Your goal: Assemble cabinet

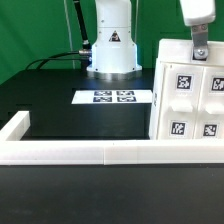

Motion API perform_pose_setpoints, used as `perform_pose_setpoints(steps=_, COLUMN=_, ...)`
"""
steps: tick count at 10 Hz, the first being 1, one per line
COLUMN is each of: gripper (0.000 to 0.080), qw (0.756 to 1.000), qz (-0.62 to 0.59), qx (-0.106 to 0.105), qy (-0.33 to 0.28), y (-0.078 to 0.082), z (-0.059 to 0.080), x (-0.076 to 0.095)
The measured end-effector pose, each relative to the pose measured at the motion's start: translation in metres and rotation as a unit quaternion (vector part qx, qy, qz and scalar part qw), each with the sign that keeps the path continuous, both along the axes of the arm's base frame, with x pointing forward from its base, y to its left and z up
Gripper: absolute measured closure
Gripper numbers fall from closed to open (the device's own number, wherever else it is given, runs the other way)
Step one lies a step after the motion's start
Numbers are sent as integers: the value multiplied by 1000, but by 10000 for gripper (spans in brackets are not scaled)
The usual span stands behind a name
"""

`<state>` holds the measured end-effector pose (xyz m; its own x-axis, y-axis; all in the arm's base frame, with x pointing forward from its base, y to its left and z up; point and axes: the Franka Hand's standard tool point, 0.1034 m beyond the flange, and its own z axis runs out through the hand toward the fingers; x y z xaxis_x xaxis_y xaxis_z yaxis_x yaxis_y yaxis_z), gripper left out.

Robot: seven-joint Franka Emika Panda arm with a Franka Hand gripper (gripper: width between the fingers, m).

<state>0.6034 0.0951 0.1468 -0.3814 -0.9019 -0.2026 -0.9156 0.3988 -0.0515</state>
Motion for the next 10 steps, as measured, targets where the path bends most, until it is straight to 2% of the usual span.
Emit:
perform_pose_setpoints(steps=4, gripper=250, qw=999, qz=-27, qx=18, qy=2, y=3, z=0, x=1)
perform_pose_setpoints(steps=5, gripper=89, qw=1000, qz=-11, qx=17, qy=-2, y=3, z=1, x=1)
perform_pose_setpoints(steps=6, gripper=28, qw=1000, qz=-12, qx=24, qy=-6, y=3, z=6, x=2)
perform_pose_setpoints(steps=10, gripper=1, qw=998, qz=-11, qx=48, qy=-31, y=7, z=35, x=8)
